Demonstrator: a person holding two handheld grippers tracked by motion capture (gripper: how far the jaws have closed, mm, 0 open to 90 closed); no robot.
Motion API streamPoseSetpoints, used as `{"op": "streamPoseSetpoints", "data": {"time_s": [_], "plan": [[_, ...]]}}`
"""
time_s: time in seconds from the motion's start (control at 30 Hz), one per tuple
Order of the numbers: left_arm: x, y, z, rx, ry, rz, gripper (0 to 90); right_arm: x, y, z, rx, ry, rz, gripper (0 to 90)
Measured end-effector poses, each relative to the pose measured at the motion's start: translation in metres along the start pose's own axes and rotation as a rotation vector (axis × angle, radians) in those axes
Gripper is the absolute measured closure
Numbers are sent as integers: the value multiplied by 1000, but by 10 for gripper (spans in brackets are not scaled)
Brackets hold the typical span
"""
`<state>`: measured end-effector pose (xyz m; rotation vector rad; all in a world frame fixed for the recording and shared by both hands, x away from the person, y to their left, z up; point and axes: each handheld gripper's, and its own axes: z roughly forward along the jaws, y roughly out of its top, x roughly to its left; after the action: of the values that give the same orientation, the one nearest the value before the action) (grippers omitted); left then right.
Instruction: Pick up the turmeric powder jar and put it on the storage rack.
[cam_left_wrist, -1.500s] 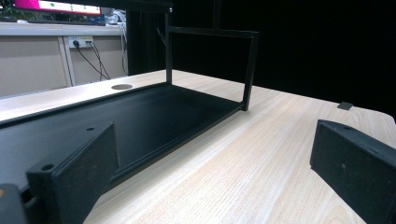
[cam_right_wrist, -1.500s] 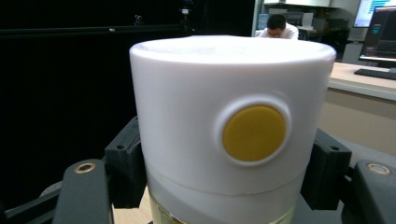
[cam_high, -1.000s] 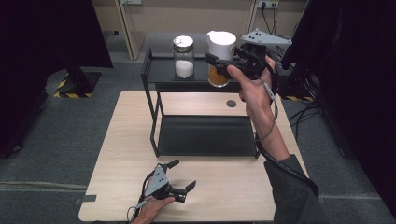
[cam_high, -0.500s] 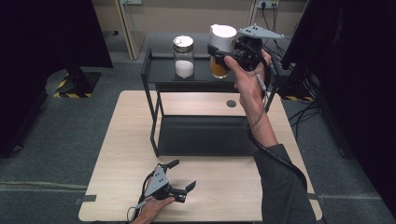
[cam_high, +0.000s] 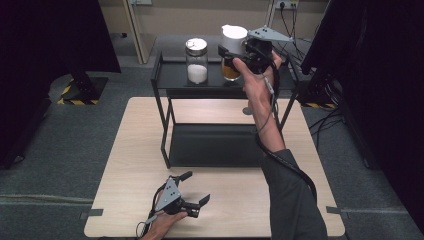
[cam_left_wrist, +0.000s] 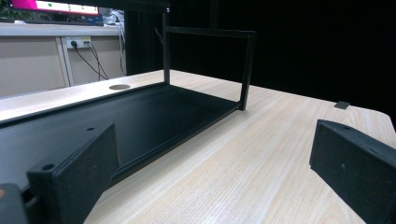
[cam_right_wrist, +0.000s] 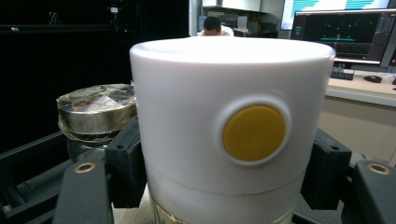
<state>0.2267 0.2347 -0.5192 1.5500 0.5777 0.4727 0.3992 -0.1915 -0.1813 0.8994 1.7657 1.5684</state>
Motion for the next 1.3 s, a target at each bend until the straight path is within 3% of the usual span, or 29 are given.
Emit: {"op": "streamPoseSetpoints", "data": {"time_s": [0.47, 1.0, 1.13, 1.3], "plan": [[0, 0, 0, 0, -3, 1, 8, 1, -9, 12, -5, -30, -3, 308], [-1, 0, 0, 0, -4, 3, 8, 2, -16, 13, -11, -45, -12, 306], [-1, 0, 0, -1, -6, 1, 8, 2, -15, 11, -12, -48, 3, 186], [-1, 0, 0, -1, -6, 1, 8, 7, -10, 6, 4, -63, -15, 59]]}}
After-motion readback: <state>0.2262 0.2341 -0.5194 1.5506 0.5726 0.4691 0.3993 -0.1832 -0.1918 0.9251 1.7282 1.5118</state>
